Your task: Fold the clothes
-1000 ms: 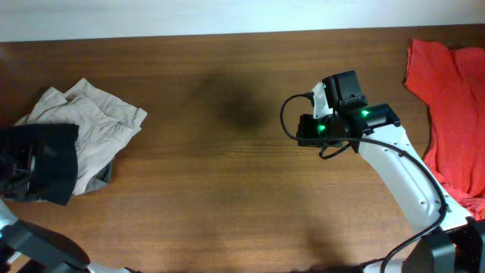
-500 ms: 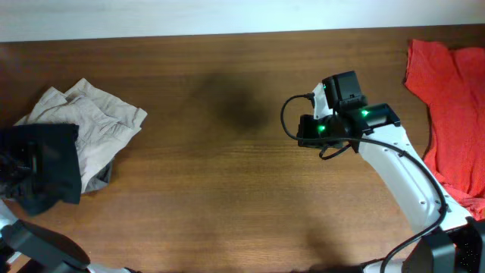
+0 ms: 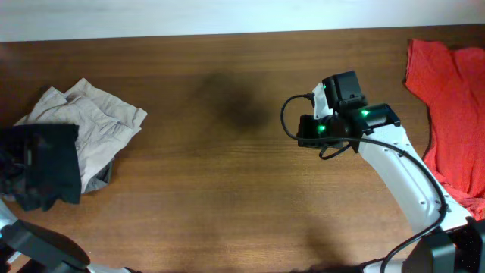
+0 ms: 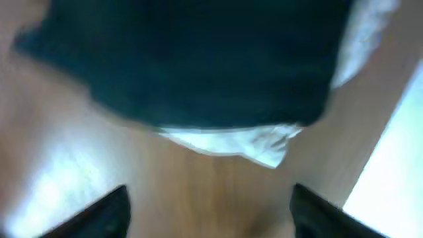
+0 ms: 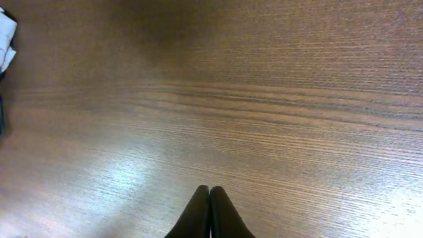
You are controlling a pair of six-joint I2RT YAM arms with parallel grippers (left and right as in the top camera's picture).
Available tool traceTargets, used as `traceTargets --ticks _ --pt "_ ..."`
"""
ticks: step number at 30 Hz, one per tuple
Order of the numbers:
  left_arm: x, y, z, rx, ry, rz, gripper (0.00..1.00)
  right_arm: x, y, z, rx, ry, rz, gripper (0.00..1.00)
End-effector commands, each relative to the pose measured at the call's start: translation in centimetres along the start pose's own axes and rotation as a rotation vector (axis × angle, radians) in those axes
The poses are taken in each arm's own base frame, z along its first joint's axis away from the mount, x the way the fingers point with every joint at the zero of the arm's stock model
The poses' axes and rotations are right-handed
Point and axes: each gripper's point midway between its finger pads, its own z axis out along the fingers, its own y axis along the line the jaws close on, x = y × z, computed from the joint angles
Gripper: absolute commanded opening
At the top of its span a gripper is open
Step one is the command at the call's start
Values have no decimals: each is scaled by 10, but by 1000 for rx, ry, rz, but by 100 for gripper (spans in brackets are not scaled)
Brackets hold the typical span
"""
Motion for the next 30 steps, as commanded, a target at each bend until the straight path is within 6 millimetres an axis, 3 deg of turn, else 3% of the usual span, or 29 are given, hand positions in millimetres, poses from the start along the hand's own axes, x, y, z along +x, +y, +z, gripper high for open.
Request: traceTargets --ticks 1,4,9,13,17,22,24,26,28,29,30 --pt "-29 -6 -5 -54 -156 349 47 -1 -2 0 12 -3 -24 5" --pt "-35 -16 -4 -73 -209 467 0 0 -2 0 13 1 -25 4" --pt "1 -40 1 -32 -148 697 0 3 -1 -6 18 20 -99 4" --pt "46 -66 -19 15 -177 886 0 -5 11 -36 10 -13 -197 4" --pt "103 -91 -74 101 -327 1146 0 -19 31 -80 -11 -120 -274 5" --pt "165 -90 -151 205 -567 1388 0 -23 52 -139 -36 -279 -348 6" --pt "181 -78 -180 237 -657 1423 5 -18 58 -160 -47 -338 -366 11" --pt "195 -63 -203 276 -718 1435 23 -13 62 -179 -57 -388 -382 17" --pt "206 -45 -221 315 -756 1442 39 -5 66 -197 -66 -437 -396 32" --pt "209 -36 -227 325 -769 1441 56 0 67 -206 -70 -460 -403 41" --pt "212 -28 -232 330 -777 1440 63 5 69 -215 -74 -482 -410 56"
